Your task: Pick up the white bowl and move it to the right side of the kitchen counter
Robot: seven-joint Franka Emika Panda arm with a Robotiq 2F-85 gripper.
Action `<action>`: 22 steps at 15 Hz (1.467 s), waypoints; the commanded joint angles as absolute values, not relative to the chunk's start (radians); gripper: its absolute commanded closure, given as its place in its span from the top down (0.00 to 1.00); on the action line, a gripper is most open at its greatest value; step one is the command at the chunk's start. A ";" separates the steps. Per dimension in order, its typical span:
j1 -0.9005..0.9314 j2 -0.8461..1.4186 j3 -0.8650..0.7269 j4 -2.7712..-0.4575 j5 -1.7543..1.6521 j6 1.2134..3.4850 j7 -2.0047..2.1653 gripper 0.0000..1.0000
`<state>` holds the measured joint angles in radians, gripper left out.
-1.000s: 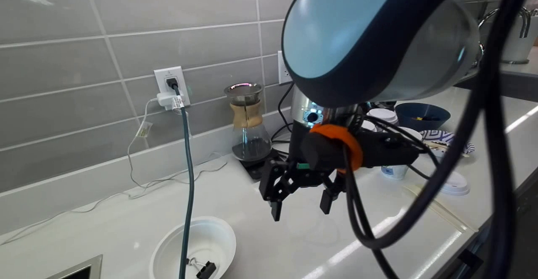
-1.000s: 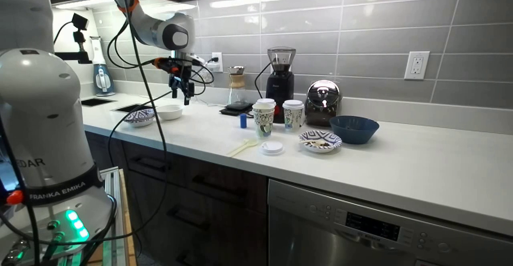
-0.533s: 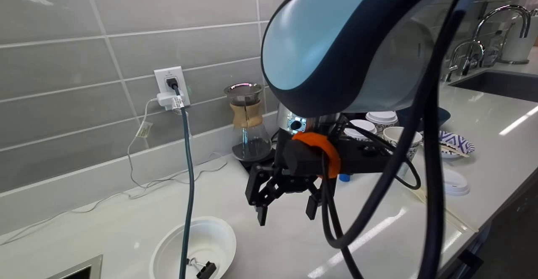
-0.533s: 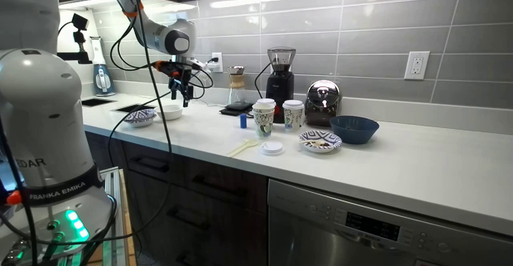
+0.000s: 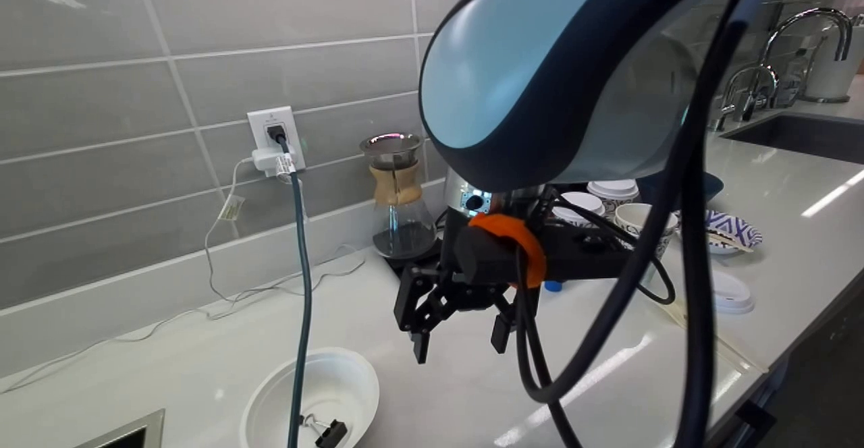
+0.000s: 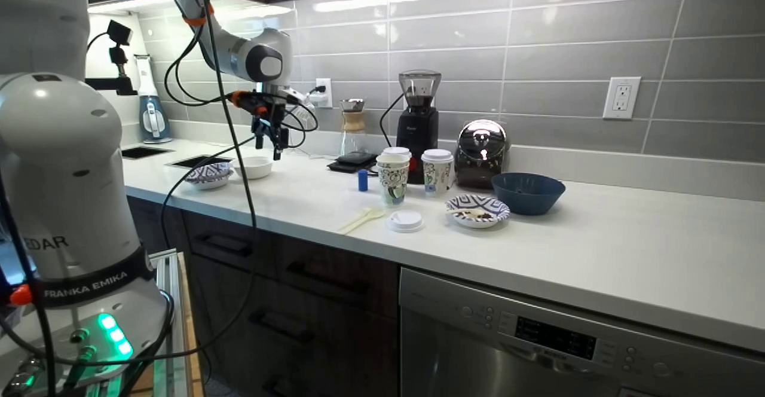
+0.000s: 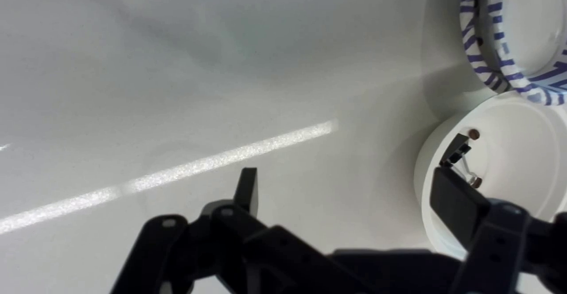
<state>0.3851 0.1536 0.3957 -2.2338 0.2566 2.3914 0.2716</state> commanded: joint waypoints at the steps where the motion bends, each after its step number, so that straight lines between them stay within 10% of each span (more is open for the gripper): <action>1: 0.416 0.214 0.394 -2.205 0.232 2.427 0.314 1.00; 14: 0.478 0.421 0.433 -2.110 0.311 2.646 0.299 0.96; 22: 0.494 0.485 0.432 -2.076 0.307 2.727 0.316 0.29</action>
<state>0.4816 0.4549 0.4323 -2.1025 0.2843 2.6927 0.3042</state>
